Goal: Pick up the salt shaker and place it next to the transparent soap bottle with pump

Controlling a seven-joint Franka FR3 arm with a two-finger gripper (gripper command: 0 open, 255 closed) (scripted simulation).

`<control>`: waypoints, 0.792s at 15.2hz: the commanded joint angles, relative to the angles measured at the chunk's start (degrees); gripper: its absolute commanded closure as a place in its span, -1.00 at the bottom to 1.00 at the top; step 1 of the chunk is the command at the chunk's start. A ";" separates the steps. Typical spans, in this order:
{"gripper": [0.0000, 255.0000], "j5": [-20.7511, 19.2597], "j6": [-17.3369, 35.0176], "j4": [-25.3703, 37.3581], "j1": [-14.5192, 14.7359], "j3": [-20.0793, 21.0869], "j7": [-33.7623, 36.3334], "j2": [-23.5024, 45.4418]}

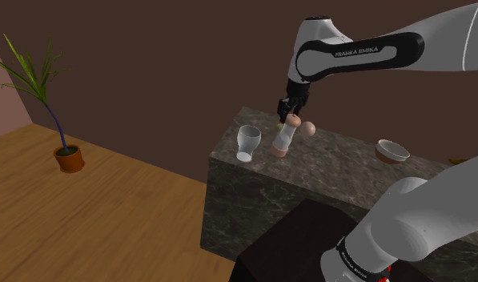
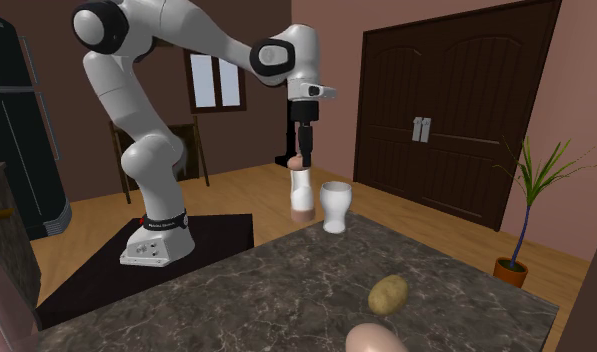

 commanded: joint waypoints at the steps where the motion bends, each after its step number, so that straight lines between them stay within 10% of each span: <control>1: 1.00 0.13 -1.70 1.23 0.05 0.14 -0.20 -0.46; 12: 1.00 0.78 -10.14 8.99 0.28 0.67 -1.41 -1.22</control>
